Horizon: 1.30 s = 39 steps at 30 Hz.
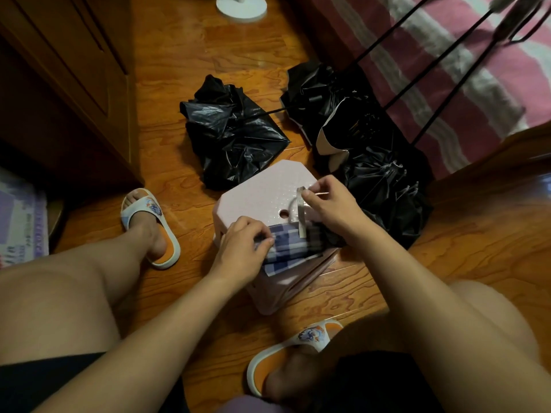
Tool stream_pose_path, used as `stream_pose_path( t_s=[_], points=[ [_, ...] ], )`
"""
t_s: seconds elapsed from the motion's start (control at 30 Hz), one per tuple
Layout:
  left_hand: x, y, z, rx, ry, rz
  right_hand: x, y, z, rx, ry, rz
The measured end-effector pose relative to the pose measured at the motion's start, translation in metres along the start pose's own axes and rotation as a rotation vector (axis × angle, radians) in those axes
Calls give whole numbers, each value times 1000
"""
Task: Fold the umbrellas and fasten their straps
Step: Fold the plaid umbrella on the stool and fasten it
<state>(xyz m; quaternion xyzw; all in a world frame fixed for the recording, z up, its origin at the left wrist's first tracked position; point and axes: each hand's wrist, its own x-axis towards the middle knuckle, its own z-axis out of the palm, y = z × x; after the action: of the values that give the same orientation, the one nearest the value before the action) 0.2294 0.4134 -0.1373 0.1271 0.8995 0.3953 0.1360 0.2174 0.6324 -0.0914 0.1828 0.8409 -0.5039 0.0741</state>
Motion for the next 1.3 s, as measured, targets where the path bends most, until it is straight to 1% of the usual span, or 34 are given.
stream_pose_path(
  t_s=[0.03, 0.1, 0.13, 0.17, 0.2, 0.3, 0.37, 0.4, 0.47, 0.57, 0.63, 0.7, 0.77, 0.83, 1.0, 1.07, 1.13, 1.3],
  points=[
    [1, -1, -1, -26, 2, -6, -3, 2, -7, -89, -47, -45],
    [3, -1, -3, -41, 4, -18, -10, 9, -18, -283, -216, -105],
    [4, -1, -3, -26, 5, -25, -13, 14, -20, -350, -281, -107],
    [4, -2, -1, -7, 11, -28, -16, 20, -19, -385, -311, -99],
    [4, -2, 0, 16, 20, -36, -18, 26, -16, -393, -306, -93],
    [4, -1, 4, 70, 48, -47, -22, 36, -5, -377, -180, -119],
    [5, -1, 2, 109, 46, -65, -20, 37, -3, -361, -153, -100],
    [6, -1, -1, 149, 32, -105, -19, 37, -3, -359, -159, -84],
    [8, -6, -16, 185, -22, -247, -18, 35, -4, -394, -178, -69],
    [4, -20, -43, 44, -180, -466, -18, 22, -4, -492, -200, -148],
    [-2, -26, -50, -100, -292, -580, -18, 15, 0, -527, -209, -220],
    [-5, -28, -46, -284, -324, -651, -16, 13, 4, -576, -209, -234],
    [-7, -28, -40, -428, -280, -686, -13, 14, 6, -535, -199, -174],
    [-8, -30, -38, -495, -239, -679, -10, 12, 8, -441, -177, -123],
    [-13, -34, -45, -543, -198, -591, -11, 7, 12, -282, -187, -62],
    [-14, -36, -45, -497, -141, -535, -12, 5, 10, -260, -205, -32],
    [-16, -36, -46, -444, -124, -458, -12, 4, 8, -258, -237, -24],
    [-24, -35, -42, -289, -110, -291, -12, 8, 5, -329, -297, -97]
  ],
)
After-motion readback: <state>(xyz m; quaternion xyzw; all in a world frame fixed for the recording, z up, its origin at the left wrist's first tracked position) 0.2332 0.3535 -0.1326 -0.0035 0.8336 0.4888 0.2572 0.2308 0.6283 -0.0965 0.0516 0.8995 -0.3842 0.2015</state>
